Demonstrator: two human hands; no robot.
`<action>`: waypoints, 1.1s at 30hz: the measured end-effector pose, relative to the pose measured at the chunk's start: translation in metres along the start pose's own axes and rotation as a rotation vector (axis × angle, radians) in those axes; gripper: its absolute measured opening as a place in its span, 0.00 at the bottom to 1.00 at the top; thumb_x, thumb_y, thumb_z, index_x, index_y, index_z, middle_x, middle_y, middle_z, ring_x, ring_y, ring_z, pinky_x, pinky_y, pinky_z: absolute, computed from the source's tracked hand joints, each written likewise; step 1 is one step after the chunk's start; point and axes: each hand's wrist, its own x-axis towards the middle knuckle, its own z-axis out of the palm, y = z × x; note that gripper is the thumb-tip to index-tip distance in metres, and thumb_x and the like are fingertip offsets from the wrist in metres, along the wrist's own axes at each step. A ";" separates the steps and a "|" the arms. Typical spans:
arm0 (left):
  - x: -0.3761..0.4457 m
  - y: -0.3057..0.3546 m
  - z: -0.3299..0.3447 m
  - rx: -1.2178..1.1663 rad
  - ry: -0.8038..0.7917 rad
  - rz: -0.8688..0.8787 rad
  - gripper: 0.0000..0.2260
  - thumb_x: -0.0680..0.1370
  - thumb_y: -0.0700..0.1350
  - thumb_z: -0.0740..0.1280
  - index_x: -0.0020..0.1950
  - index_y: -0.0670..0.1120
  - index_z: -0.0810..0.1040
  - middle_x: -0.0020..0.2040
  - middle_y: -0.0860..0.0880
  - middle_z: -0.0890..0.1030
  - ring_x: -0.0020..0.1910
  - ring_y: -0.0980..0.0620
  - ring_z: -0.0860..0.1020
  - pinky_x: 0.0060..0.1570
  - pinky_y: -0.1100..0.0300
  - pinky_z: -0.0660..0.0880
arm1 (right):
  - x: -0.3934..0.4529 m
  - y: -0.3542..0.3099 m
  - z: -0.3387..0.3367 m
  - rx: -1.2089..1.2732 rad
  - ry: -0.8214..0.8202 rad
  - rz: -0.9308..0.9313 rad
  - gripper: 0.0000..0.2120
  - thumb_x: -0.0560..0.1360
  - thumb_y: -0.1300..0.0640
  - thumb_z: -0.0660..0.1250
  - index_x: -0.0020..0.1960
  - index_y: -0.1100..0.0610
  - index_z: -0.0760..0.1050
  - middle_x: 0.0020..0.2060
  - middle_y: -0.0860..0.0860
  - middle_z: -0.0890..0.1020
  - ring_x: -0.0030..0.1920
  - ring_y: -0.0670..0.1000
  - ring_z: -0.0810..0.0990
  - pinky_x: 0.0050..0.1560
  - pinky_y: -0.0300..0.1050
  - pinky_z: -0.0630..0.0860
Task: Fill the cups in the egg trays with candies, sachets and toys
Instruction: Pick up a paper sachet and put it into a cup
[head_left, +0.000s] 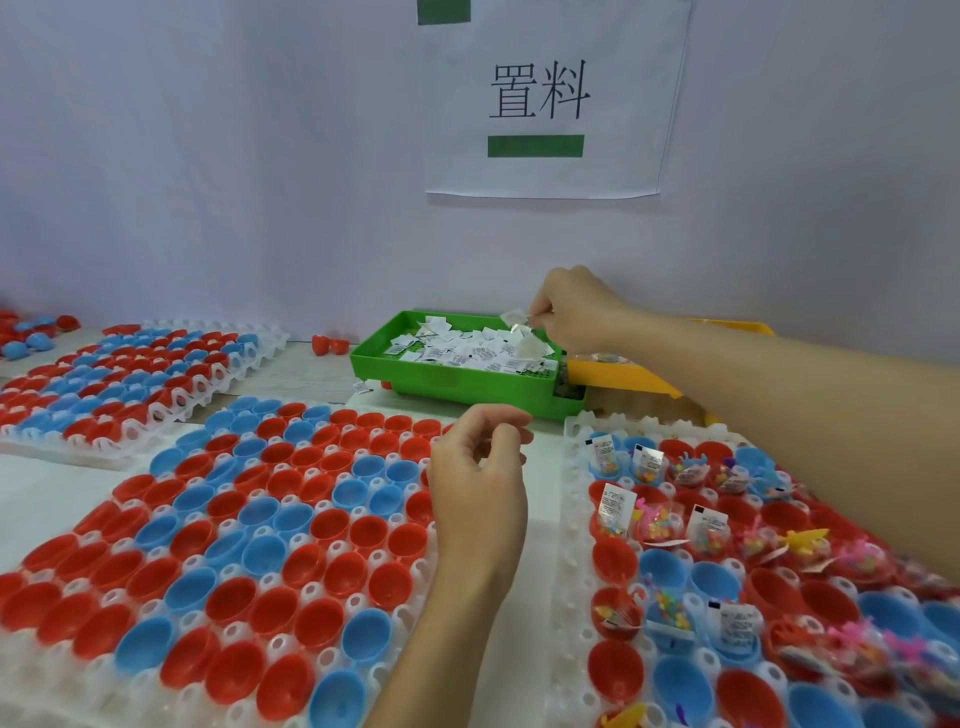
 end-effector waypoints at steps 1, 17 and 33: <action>0.000 0.000 0.000 0.011 -0.004 0.004 0.14 0.78 0.35 0.61 0.42 0.48 0.82 0.36 0.55 0.82 0.37 0.60 0.78 0.36 0.63 0.73 | -0.003 -0.003 -0.002 0.004 0.014 -0.026 0.26 0.78 0.67 0.65 0.25 0.56 0.59 0.28 0.54 0.58 0.34 0.54 0.59 0.38 0.47 0.61; -0.004 -0.001 0.002 0.292 -0.053 0.137 0.07 0.77 0.39 0.65 0.47 0.49 0.81 0.39 0.56 0.80 0.41 0.64 0.77 0.37 0.71 0.73 | -0.031 -0.010 0.005 -0.395 -0.069 -0.141 0.17 0.75 0.71 0.59 0.61 0.60 0.72 0.52 0.57 0.75 0.46 0.57 0.76 0.38 0.51 0.74; -0.006 0.000 0.002 0.319 -0.091 0.145 0.10 0.77 0.37 0.64 0.46 0.49 0.82 0.38 0.56 0.80 0.39 0.62 0.76 0.35 0.71 0.72 | -0.026 -0.008 0.006 -0.111 -0.250 -0.051 0.29 0.75 0.73 0.53 0.60 0.48 0.82 0.69 0.56 0.74 0.51 0.53 0.75 0.35 0.37 0.66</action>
